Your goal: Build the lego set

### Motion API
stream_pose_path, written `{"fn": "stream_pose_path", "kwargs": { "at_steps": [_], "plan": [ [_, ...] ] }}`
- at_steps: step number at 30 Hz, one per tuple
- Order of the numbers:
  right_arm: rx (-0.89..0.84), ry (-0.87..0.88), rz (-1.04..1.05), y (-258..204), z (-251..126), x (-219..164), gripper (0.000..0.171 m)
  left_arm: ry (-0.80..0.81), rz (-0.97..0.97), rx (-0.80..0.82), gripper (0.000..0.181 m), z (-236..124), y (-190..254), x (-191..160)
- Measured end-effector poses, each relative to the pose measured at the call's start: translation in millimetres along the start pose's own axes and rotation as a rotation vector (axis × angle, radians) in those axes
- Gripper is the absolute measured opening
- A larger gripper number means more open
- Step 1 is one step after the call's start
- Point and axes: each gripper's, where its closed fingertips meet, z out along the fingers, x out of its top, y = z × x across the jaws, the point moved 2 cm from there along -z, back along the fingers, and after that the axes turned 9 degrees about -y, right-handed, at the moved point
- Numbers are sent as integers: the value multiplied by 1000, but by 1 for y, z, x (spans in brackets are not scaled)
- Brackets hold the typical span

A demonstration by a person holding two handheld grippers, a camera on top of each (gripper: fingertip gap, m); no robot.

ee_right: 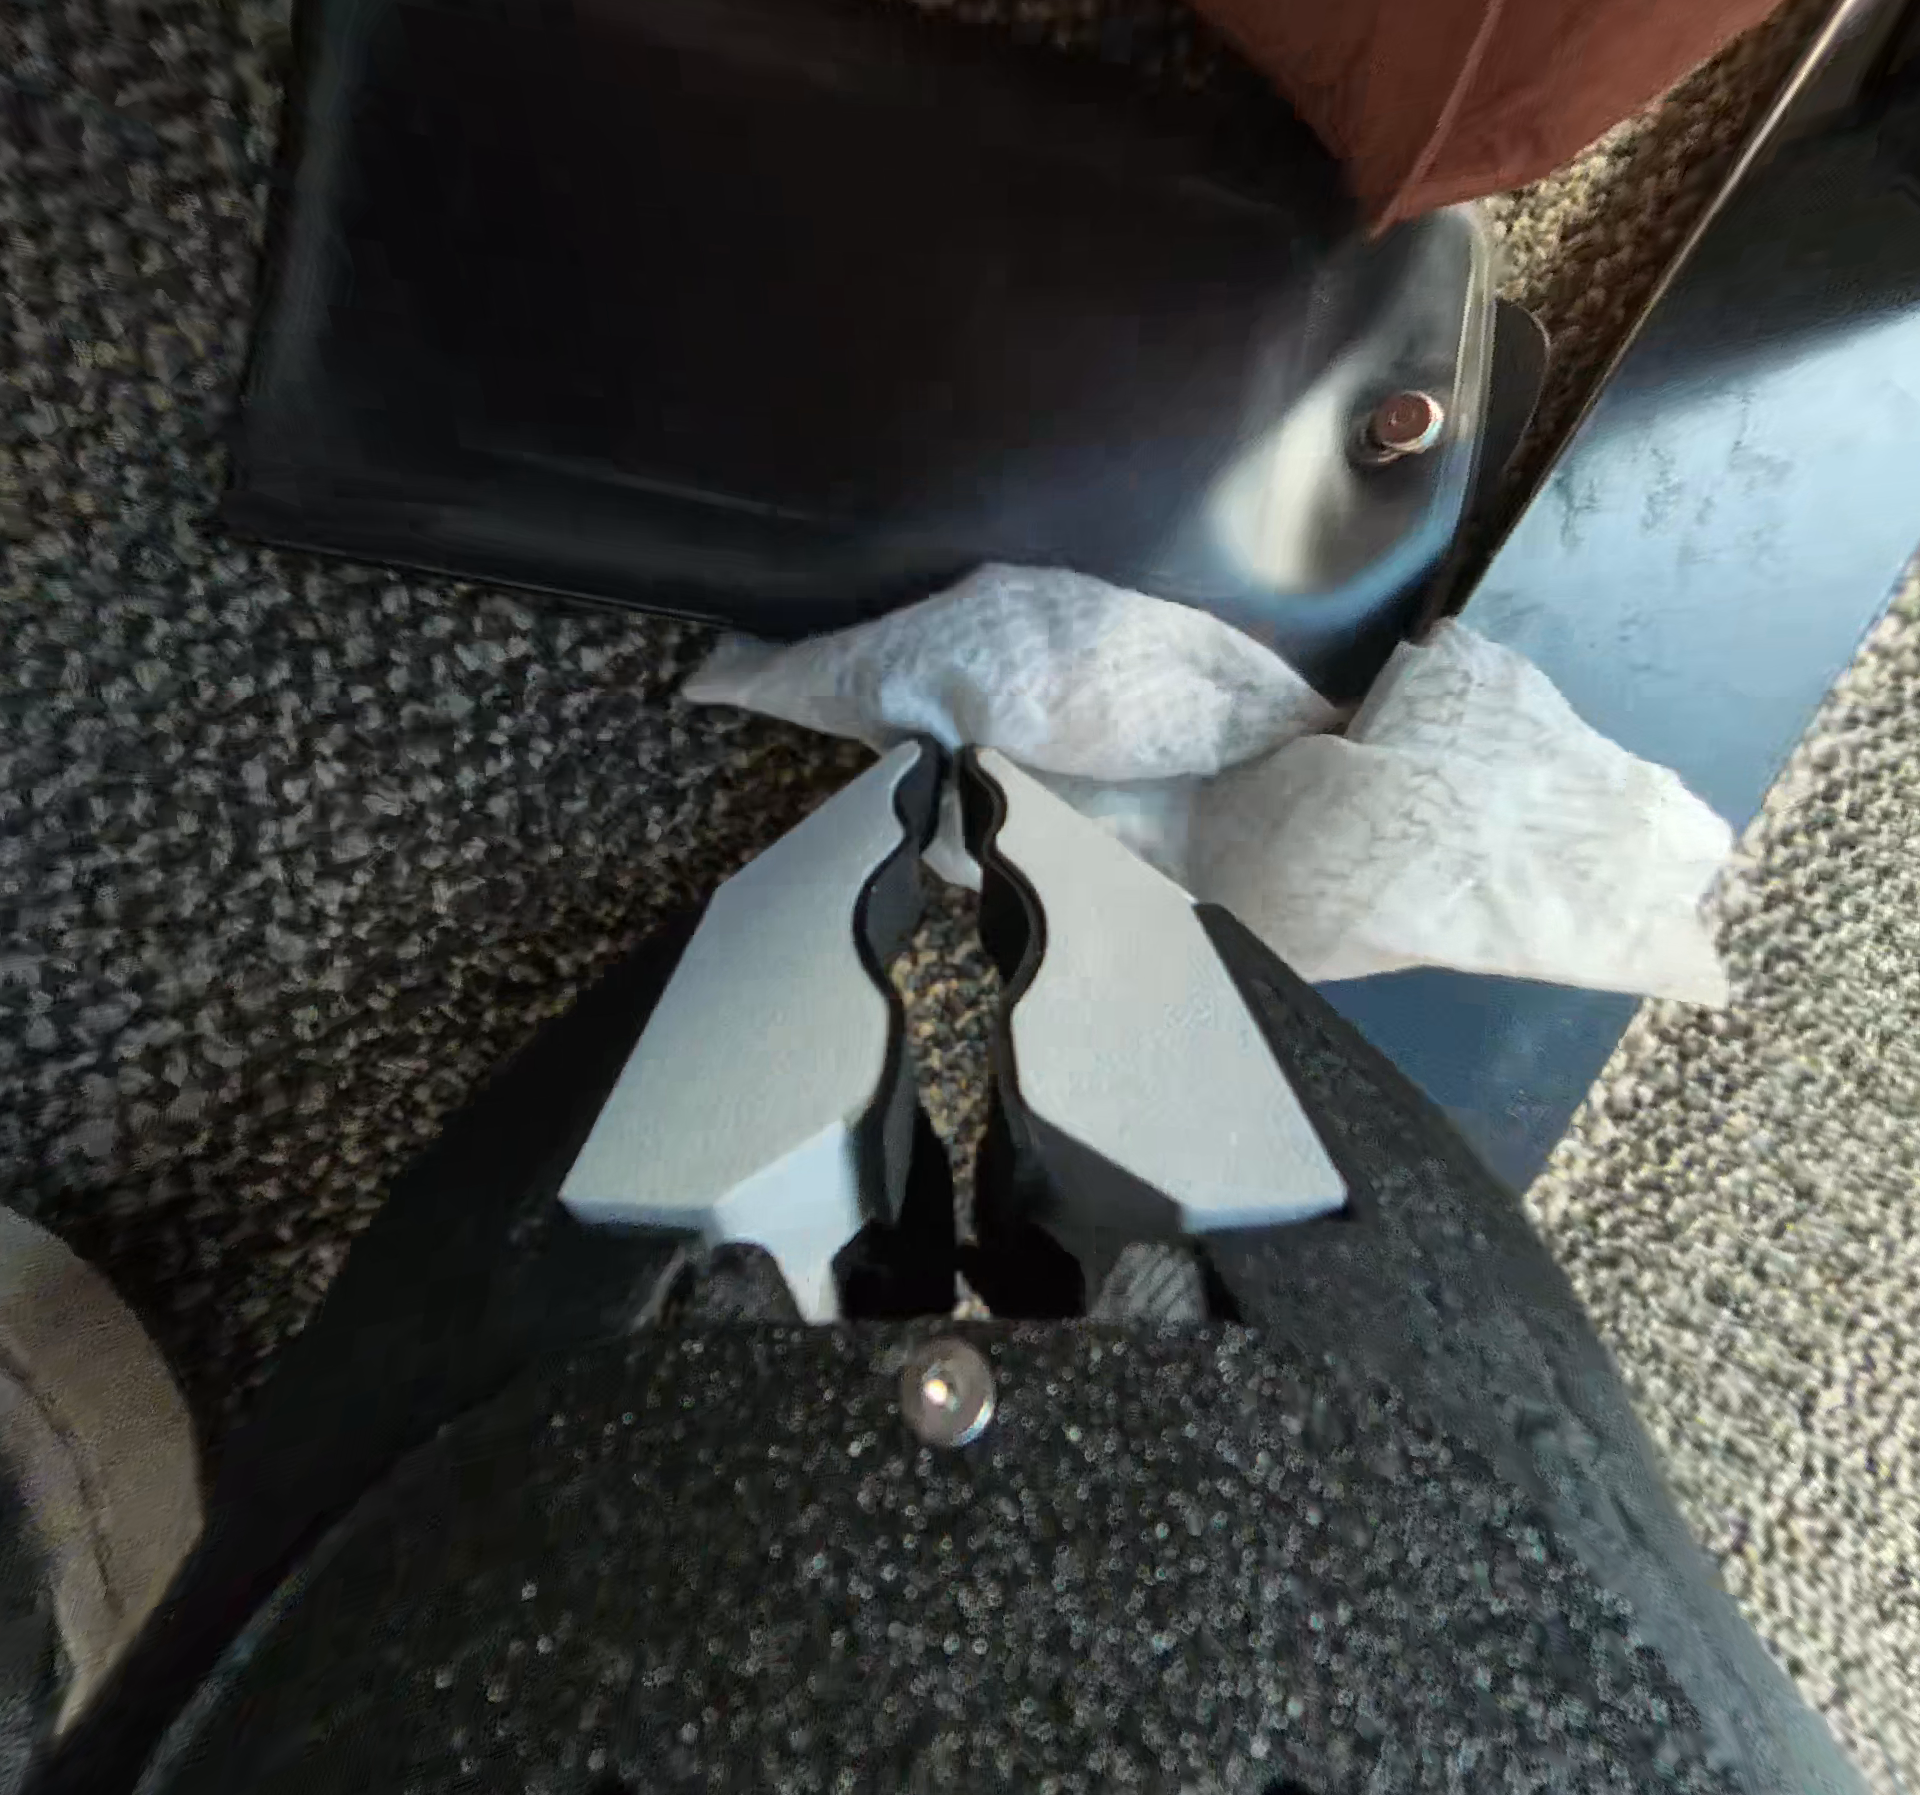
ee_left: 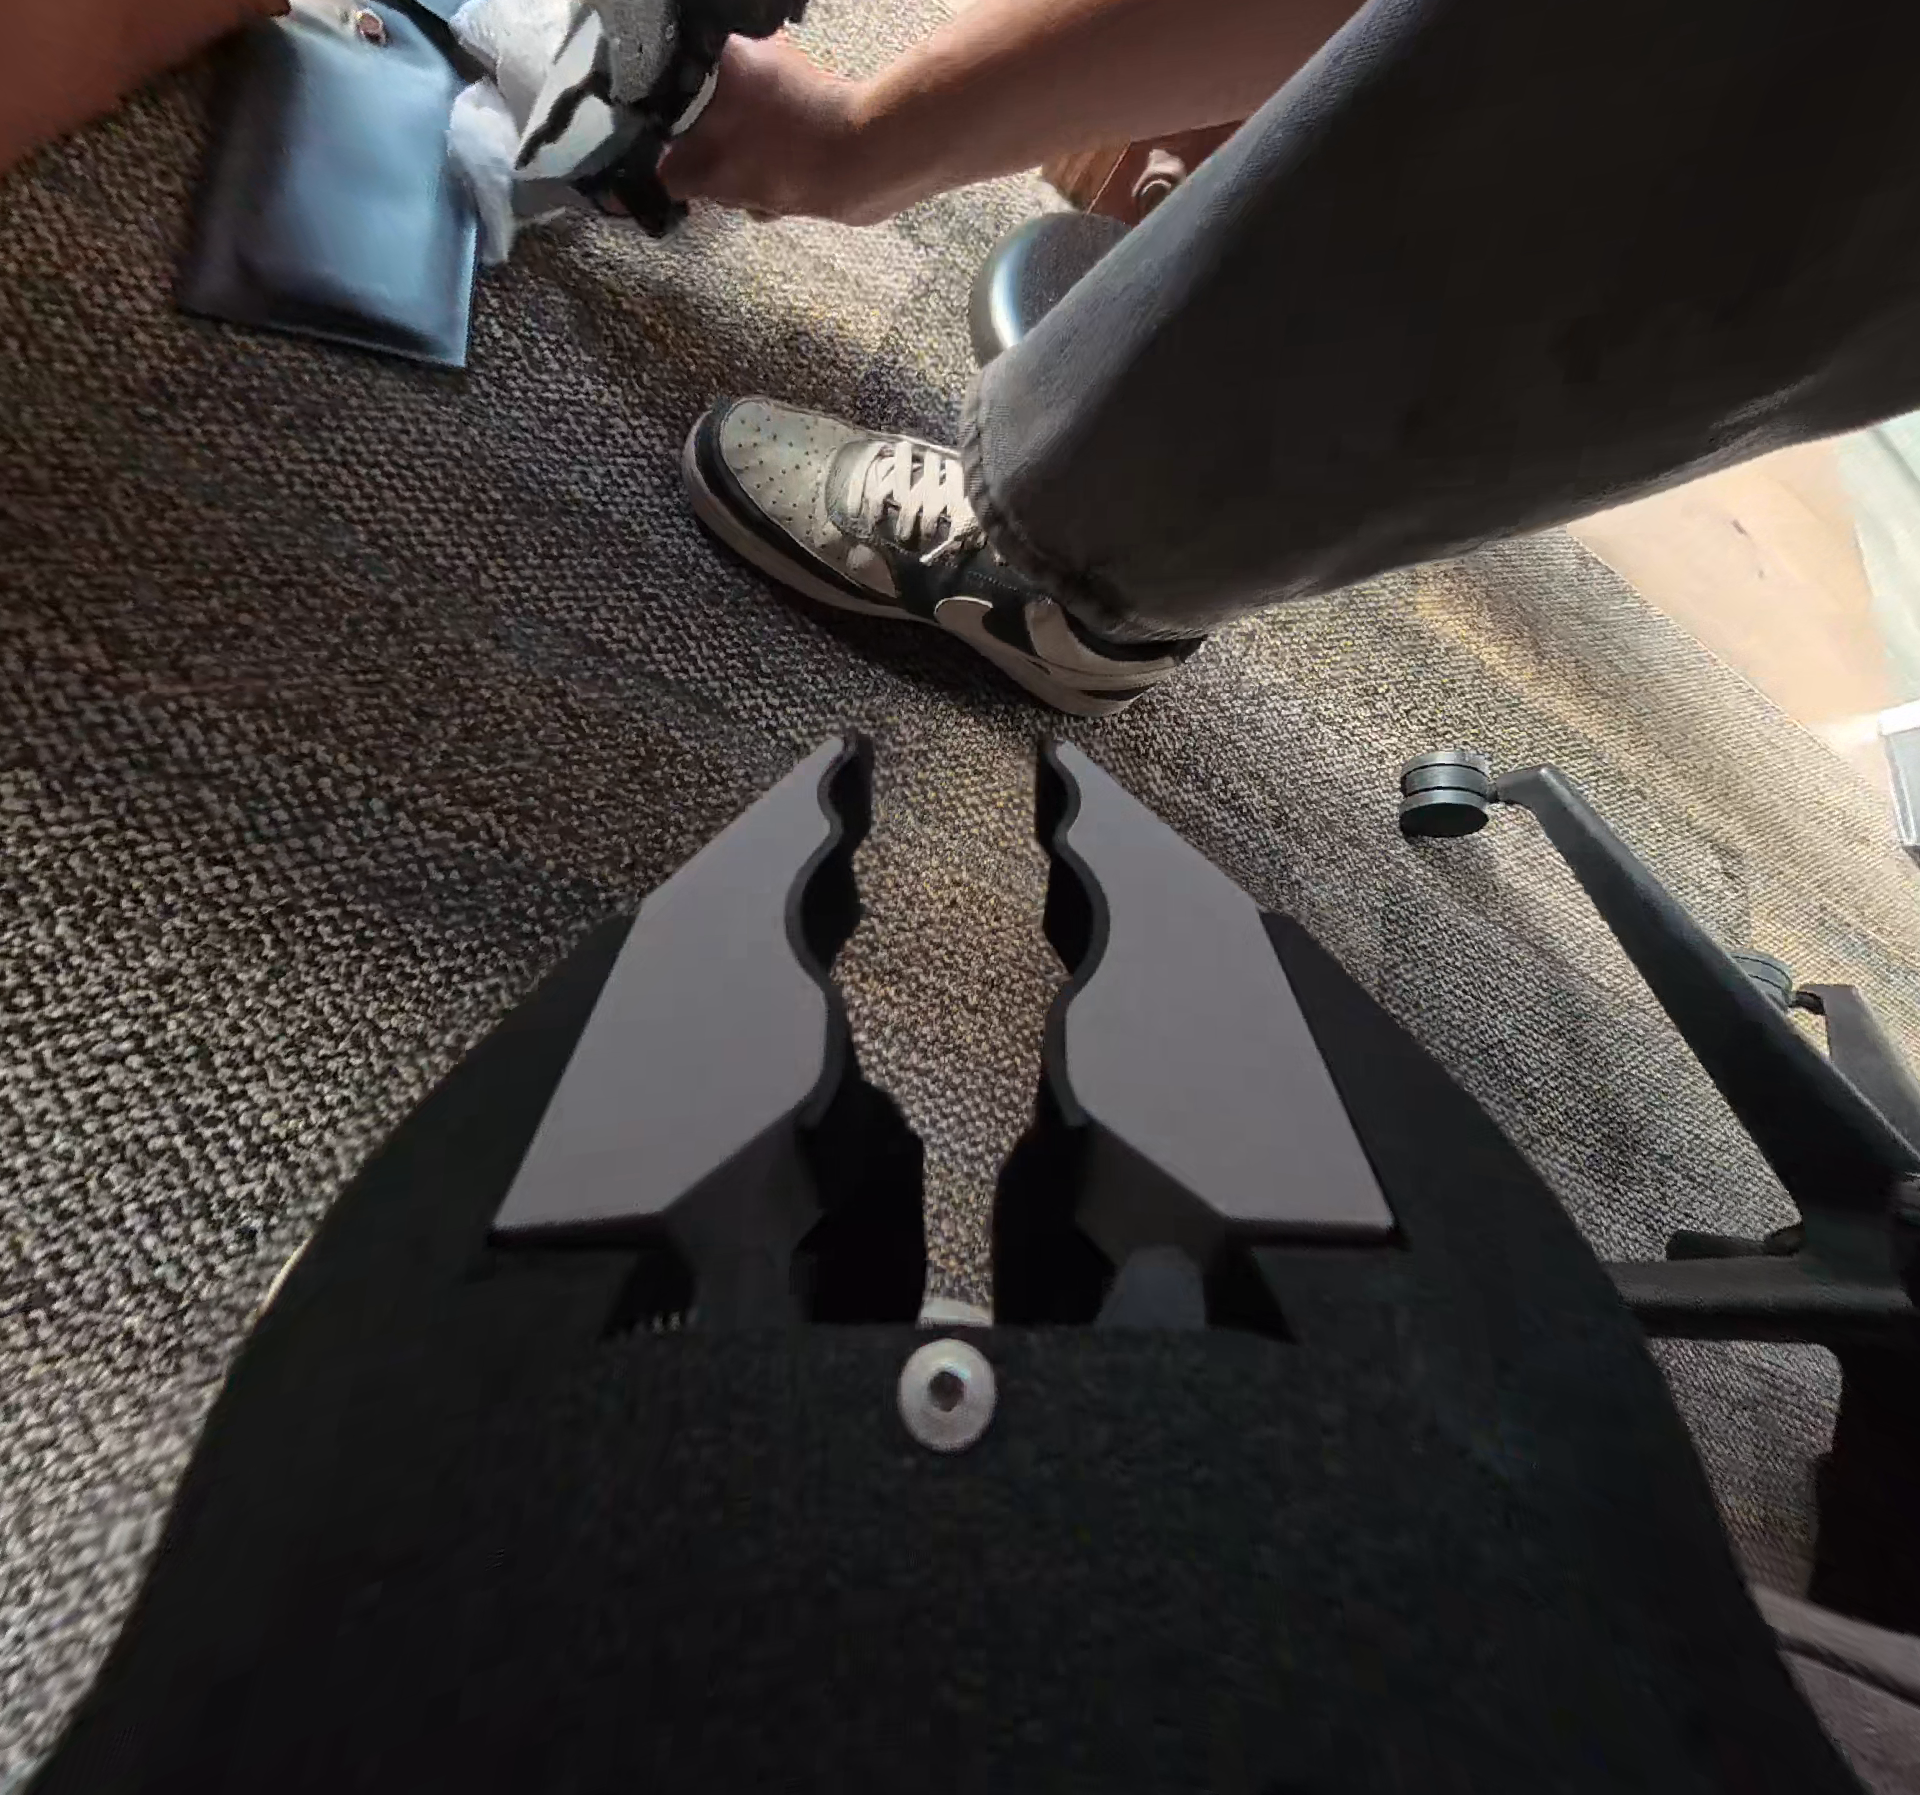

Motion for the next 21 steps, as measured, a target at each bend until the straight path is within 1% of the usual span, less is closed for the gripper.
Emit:
{"fn": "stream_pose_path", "kwargs": {
  "at_steps": [1,2,3,5,8,10,12,13,15,17,19,20,21],
  "plan": [
    [-7,0,26,4,-1,1,1,-5,5,-17,29,3,2,5],
    [1,-14,17,6,-5,-1,0,-14,14,-26,29,6,3,8],
    [-6,11,0,12,-16,2,0,-25,28,-29,28,9,4,9],
    [-42,126,13,36,-50,11,0,-44,52,-29,26,11,7,9],
    [-155,267,22,90,-113,21,1,-35,33,-51,26,11,16,7],
    [-206,350,35,118,-151,28,0,-28,36,-57,25,14,22,6],
    [-234,422,58,135,-180,32,1,-38,62,-35,25,16,24,5],
    [-230,437,63,139,-188,33,1,-45,76,-25,25,17,26,5],
    [-237,438,50,141,-191,32,1,-56,92,-15,25,17,28,1],
    [-194,409,57,132,-177,27,1,-73,78,-19,25,18,29,-5],
    [-151,368,66,118,-155,22,1,-82,52,-19,25,18,27,-10],
    [-106,301,83,108,-136,16,1,-88,37,-16,25,18,25,-12],
    [-56,198,117,99,-115,6,1,-93,21,-15,25,17,23,-14]
  ]
}}
